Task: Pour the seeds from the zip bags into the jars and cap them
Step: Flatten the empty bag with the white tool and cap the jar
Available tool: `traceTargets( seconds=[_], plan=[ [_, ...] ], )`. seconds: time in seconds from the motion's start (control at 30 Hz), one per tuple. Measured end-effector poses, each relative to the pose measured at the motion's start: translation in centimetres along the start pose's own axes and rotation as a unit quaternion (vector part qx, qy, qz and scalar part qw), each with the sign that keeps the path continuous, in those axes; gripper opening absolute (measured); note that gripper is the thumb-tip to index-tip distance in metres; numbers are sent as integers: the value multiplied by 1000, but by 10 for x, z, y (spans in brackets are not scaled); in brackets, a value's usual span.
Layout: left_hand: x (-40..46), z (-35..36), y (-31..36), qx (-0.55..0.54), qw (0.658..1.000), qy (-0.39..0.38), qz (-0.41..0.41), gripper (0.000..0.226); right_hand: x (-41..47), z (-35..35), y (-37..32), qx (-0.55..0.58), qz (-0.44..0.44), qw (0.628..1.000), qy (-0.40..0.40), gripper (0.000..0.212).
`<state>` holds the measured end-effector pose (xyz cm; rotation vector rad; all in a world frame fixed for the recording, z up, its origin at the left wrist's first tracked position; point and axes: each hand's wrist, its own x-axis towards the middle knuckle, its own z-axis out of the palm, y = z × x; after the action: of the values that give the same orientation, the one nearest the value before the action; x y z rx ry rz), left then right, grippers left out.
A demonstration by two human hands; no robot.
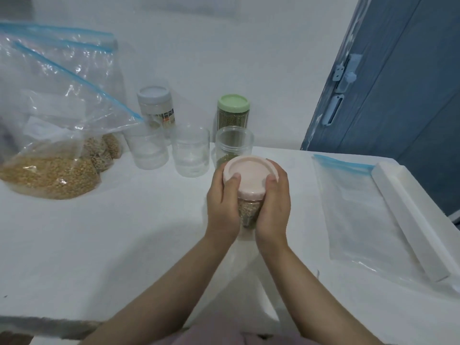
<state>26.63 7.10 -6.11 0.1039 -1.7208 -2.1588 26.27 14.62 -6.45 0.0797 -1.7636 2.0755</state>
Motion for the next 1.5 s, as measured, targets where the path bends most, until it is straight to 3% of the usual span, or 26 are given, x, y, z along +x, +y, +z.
traceTargets(
  seconds=[0.23, 0.53, 0.8, 1.0, 1.23, 1.5],
  plan=[
    [67, -4, 75, 35, 995, 57, 72, 22, 56, 61, -57, 22, 3, 998, -59, 23],
    [211, -13, 153, 93, 985, 47, 135, 24, 166, 169, -95, 7, -68, 996, -49, 40],
    [299, -35, 109, 126, 988, 11, 85, 31, 228, 218, -34, -26, -34, 998, -43, 34],
    [324, -46, 61, 138, 990, -15, 6, 36, 235, 225, 24, -59, -2, 998, -31, 47],
    [325, -56, 21, 206, 978, 4, -39, 36, 234, 222, 66, -138, 43, 988, -47, 36],
    [324, -64, -2, 238, 971, 21, -19, 35, 231, 222, 82, -248, 21, 966, -69, 45]
  ],
)
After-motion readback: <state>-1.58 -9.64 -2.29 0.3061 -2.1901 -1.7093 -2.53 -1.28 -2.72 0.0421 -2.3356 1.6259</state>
